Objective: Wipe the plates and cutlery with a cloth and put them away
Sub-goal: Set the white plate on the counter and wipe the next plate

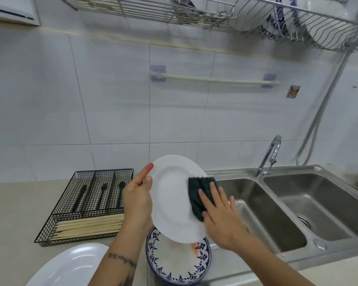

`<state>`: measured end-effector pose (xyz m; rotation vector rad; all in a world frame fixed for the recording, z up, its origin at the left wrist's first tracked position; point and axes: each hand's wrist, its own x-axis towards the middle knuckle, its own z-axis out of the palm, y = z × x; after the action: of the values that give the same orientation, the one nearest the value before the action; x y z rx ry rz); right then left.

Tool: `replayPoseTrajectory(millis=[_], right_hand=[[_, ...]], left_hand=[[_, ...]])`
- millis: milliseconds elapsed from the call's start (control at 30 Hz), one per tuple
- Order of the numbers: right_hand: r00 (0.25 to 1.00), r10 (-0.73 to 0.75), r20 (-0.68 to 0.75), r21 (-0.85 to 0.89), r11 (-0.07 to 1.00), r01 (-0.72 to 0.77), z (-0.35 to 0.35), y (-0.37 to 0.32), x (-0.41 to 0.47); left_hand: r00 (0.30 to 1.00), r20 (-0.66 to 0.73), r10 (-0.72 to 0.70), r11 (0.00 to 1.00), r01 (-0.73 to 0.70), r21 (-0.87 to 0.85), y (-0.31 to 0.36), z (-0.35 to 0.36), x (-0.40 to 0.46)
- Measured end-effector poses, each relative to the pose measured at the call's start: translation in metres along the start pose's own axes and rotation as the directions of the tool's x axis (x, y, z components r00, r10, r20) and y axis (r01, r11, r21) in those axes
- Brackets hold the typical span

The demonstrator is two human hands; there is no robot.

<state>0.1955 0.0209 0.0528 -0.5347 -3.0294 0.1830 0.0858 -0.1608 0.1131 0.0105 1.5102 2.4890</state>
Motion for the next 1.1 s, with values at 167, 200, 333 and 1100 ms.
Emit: replayPoseTrajectory(millis=[167, 200, 333, 1100], right_hand=[[0.97, -0.215, 0.112, 0.211, 0.959, 0.188, 0.0, -0.046, -0.032], [0.963, -0.247, 0.108, 0.251, 0.944, 0.214, -0.004, -0.055, -0.03], [0.962, -0.27, -0.046, 0.173, 0.946, 0.273, -0.019, -0.067, 0.005], [0.96, -0.173, -0.222, -0.09, 0.984, 0.156, -0.013, -0.036, 0.006]], left_hand=[[0.999, 0.021, -0.044, 0.998, 0.045, -0.037, -0.004, -0.002, 0.004], [0.997, 0.043, -0.066, 0.997, 0.068, -0.034, -0.006, -0.002, 0.005], [0.98, 0.134, -0.15, 0.984, 0.161, -0.075, -0.012, 0.005, 0.007], [0.964, 0.213, -0.157, 0.964, 0.196, -0.178, -0.008, -0.026, 0.02]])
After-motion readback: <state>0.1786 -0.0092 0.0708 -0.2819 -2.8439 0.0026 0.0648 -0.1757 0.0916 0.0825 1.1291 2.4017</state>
